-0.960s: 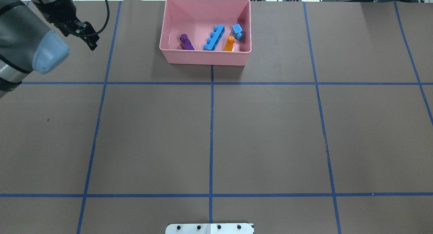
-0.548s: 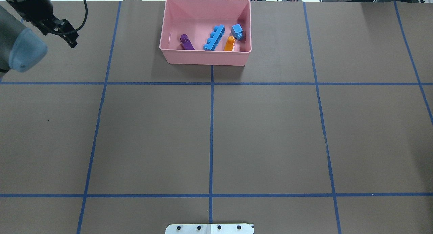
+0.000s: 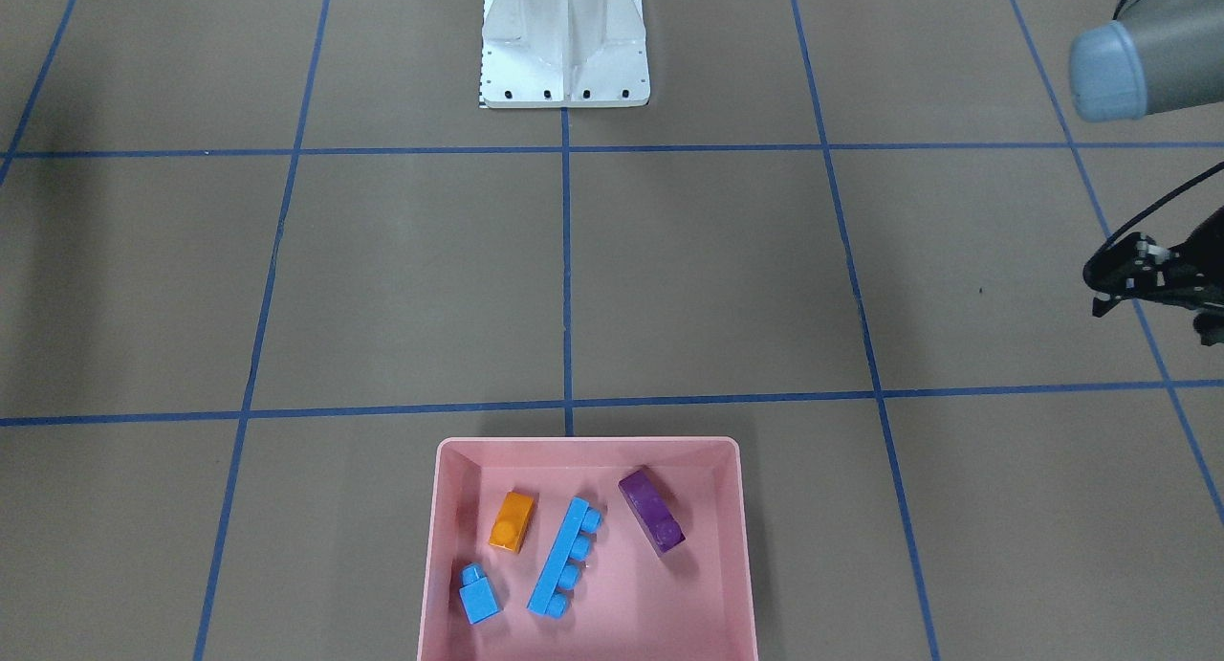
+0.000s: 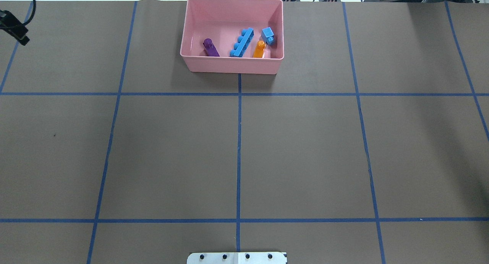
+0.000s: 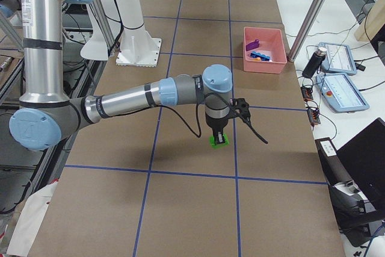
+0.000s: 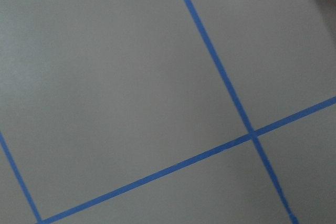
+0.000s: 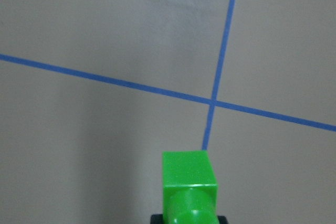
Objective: Put all blocks into box
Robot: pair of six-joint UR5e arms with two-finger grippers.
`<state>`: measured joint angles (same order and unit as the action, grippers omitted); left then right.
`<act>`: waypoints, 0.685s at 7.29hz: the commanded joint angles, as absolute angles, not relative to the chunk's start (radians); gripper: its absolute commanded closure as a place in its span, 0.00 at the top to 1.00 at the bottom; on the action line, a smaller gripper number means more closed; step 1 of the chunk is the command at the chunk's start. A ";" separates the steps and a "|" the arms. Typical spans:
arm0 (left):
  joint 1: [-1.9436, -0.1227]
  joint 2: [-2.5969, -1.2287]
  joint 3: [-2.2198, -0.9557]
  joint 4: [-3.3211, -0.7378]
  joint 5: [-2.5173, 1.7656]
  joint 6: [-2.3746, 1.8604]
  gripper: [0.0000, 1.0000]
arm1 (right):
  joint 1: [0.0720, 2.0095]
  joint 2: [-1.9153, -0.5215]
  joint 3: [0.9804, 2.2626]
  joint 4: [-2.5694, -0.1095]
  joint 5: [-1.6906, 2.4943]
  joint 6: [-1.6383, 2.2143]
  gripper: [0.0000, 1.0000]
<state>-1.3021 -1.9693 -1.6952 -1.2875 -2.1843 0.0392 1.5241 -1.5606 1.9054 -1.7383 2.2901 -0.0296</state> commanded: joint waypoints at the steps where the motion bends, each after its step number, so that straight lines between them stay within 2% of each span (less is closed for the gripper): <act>1: -1.368 -1.834 -1.690 -1.383 -2.181 0.066 1.00 | 1.394 -1.381 1.881 -1.756 2.299 0.178 0.00; 4: -1.498 -1.734 -1.701 -1.397 -2.364 0.159 1.00 | 1.219 -1.069 1.751 -1.756 2.293 0.513 0.00; 5: -1.508 -1.720 -1.703 -1.396 -2.388 0.187 1.00 | 1.168 -0.940 1.655 -1.756 2.287 0.617 0.00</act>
<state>-1.4781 -1.7469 -1.7011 -1.3962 -2.3283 0.1367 1.2359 -1.0903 1.7509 -1.7568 2.2932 0.4801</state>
